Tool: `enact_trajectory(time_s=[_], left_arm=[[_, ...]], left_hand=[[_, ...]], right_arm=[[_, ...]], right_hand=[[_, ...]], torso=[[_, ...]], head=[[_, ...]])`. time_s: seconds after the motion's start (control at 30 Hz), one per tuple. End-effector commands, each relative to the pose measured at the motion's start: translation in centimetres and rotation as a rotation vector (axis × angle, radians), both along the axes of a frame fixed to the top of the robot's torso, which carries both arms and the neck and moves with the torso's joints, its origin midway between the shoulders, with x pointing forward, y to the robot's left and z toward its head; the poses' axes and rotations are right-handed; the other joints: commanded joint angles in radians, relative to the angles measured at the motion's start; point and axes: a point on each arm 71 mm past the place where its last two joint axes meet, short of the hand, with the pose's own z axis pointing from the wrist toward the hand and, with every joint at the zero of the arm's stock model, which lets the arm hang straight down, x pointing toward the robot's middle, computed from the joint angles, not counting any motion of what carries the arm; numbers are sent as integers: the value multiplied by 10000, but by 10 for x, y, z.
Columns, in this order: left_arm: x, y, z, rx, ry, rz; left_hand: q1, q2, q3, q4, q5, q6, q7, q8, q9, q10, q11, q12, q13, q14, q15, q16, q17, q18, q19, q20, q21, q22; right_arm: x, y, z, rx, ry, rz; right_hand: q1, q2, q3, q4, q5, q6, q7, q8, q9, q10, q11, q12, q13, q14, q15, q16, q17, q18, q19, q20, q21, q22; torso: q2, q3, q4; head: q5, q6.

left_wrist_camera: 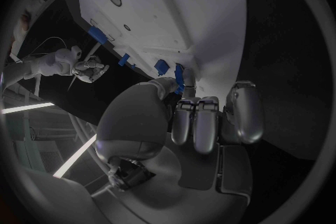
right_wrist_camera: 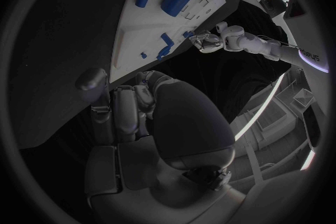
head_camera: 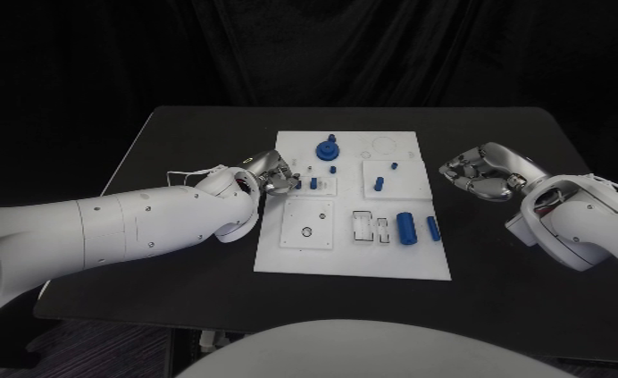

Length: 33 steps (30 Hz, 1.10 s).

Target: Assemble the parts on the task board

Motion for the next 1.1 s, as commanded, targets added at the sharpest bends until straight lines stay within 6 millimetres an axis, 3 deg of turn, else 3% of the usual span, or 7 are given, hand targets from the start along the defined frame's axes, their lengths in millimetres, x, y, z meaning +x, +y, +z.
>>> enact_trajectory(time_s=[0.03, 0.37, 0.5, 0.57, 0.7, 0.87, 1.1], left_arm=[[-1, -4, -1, -62, -18, -158], [-1, -5, -3, 50, 192, -206], [-1, -3, -4, 126, 323, -213], [-2, -3, -4, 155, 372, -217], [-2, -1, -5, 199, 452, -221], [-2, 0, -5, 238, 505, -212], [-2, 1, -5, 204, 432, -217]], left_hand=[[-82, 6, 24, 39, -67, -12, -53, 27, 21, 1070, -49, 36, 2619, 1074, -48, 27, 2635, 40, -40, -14, 14, 1769], [-152, -37, 9, 116, -376, -44, -50, 14, 43, 1070, -45, 36, 2619, 1074, -46, 27, 2635, 52, -70, -17, -54, 1751], [-328, -64, -124, 331, -1104, -81, -26, -44, 34, 1070, -23, 36, 2619, 1074, -29, 27, 2635, 68, -110, -4, -148, 1728], [-485, -103, -302, 488, -1198, -66, -8, -64, 23, 1070, -5, 36, 2619, 1074, -14, 27, 2635, 66, -112, 9, -156, 1728], [-922, -40, -861, 670, -2202, -31, 31, -153, -44, 1070, 31, 36, 2619, 1074, 21, 27, 2635, 68, -119, 40, -183, 1726], [-1595, 106, -1544, 698, -2809, 19, 76, -256, -136, 1070, 75, 36, 2619, 1074, 57, 27, 2635, 70, -118, 74, -198, 1727], [-2445, 321, -2277, 717, -3199, 85, 79, -319, -192, 1070, 86, 36, 2619, 1074, 71, 27, 2635, 72, -114, 91, -204, 1728]], right_arm=[[-1, -1, -1, -38, 32, -105], [-1, -2, -1, -52, 61, -125], [-1, -2, -1, -58, 76, -131], [-1, -2, -1, -60, 81, -131], [-1, -2, -2, -63, 92, -130], [-1, -2, -2, -68, 106, -129], [-1, -2, -2, -67, 113, -121]], right_hand=[[16, -41, 54, 8, 56, 37, -2, -47, -11, 31, 11, 2, -1, -37, 14, -27, 200, 150, -41, 25, -38, 1073], [16, -41, 54, 8, 56, 37, -2, -47, -11, 31, 11, 2, -1, -37, 14, -27, 200, 150, -41, 25, -38, 1073], [10, -42, 57, 6, 56, 32, 1, -50, -12, 45, 14, 11, 9, -27, 15, -9, 214, 149, -36, 25, -31, 1075], [10, -42, 57, 6, 56, 32, 1, -50, -12, 45, 14, 11, 9, -27, 15, -9, 214, 149, -36, 25, -31, 1075], [10, -42, 57, 6, 56, 32, 1, -50, -12, 45, 14, 11, 9, -27, 15, -9, 214, 149, -36, 25, -31, 1075], [3, -43, 57, 8, 54, 38, 3, -48, -11, 52, 16, 16, 14, -23, 15, -2, 219, 147, -33, 26, -25, 1077], [3, -43, 57, 8, 54, 38, 3, -48, -11, 52, 16, 16, 14, -23, 15, -2, 219, 147, -33, 26, -25, 1077]], torso=[[3, 1, 0], [-2, 0, -6], [0, 0, -5], [0, 1, -6], [1, 1, -1], [2, 0, 3], [2, 0, 4]], head=[[-14, -1], [-18, -1], [-16, -1], [-15, -1], [-17, -1], [-23, -1], [-17, -1]])
